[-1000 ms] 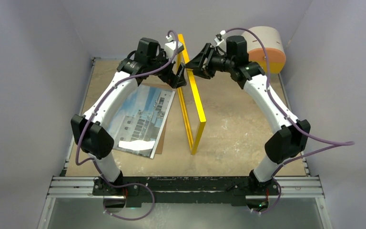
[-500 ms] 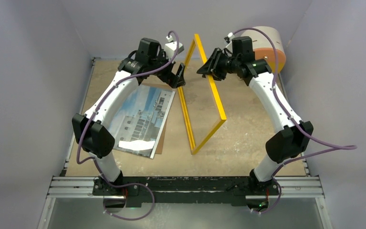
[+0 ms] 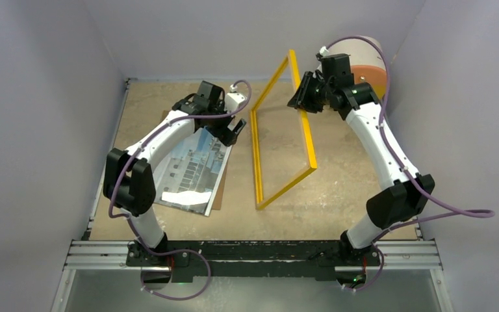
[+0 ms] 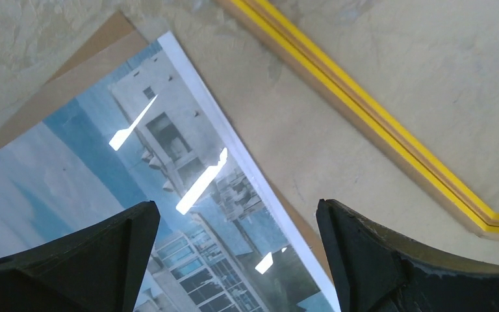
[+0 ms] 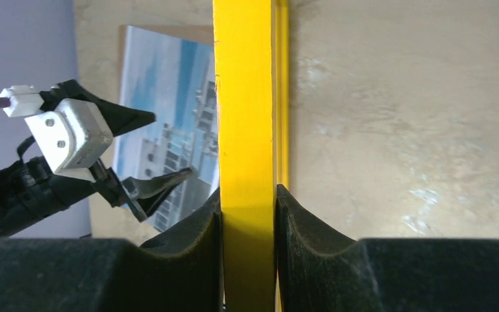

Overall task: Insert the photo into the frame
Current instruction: Turn over the photo frame at the center of the board.

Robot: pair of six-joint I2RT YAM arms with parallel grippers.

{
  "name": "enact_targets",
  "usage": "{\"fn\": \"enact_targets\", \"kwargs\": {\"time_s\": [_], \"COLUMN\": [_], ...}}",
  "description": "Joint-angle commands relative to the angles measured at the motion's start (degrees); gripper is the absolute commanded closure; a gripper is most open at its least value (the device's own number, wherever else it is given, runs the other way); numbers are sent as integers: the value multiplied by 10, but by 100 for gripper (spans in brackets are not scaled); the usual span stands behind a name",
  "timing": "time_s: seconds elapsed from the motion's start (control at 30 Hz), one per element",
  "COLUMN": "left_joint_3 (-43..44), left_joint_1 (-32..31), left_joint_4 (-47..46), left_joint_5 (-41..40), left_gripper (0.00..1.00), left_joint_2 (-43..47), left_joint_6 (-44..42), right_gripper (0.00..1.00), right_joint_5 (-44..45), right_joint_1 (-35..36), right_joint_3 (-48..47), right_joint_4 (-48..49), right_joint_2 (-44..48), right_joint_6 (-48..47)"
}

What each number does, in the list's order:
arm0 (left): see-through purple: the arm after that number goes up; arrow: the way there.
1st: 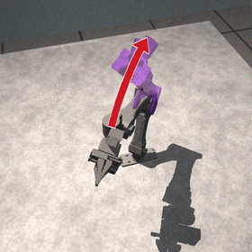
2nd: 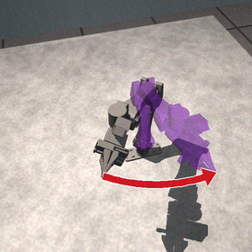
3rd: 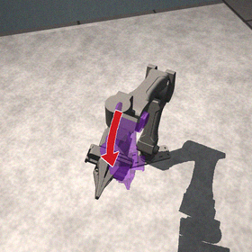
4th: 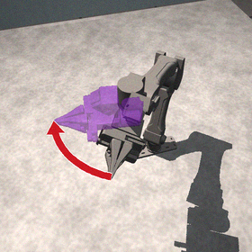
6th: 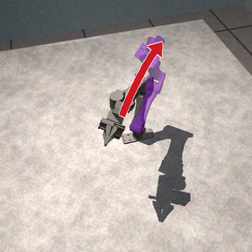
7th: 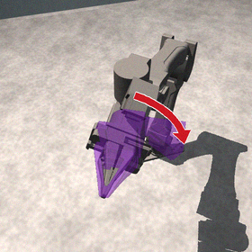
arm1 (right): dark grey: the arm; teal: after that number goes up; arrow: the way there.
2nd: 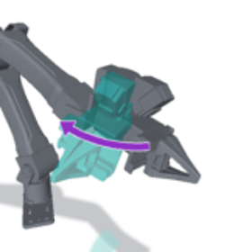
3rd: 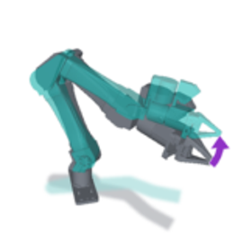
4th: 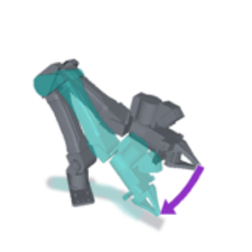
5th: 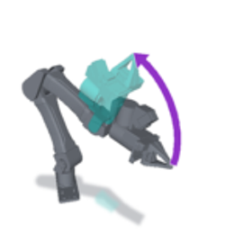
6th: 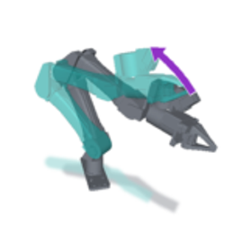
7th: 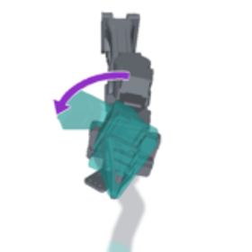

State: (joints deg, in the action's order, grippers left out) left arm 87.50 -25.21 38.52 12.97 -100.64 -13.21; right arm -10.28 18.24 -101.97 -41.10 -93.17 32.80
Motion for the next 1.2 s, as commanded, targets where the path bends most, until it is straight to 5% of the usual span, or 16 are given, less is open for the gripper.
{"fn": "enact_targets", "kwargs": {"time_s": [0.0, 0.6, 1.17], "left_joint_3": [-33, -78, -109], "left_joint_1": [-3, 10, 121], "left_joint_4": [-40, -30, -22], "left_joint_5": [-50, -86, -35], "left_gripper": [0, 0, 0], "left_joint_2": [12, -19, 13], "left_joint_6": [-45, -53, -84], "right_gripper": [86, 96, 100], "right_joint_5": [48, 64, 154], "right_joint_1": [-2, -2, -1], "right_joint_3": [65, 235, 318], "right_joint_4": [-39, 31, 79], "right_joint_2": [34, 36, -10], "right_joint_6": [-23, -69, -105]}}
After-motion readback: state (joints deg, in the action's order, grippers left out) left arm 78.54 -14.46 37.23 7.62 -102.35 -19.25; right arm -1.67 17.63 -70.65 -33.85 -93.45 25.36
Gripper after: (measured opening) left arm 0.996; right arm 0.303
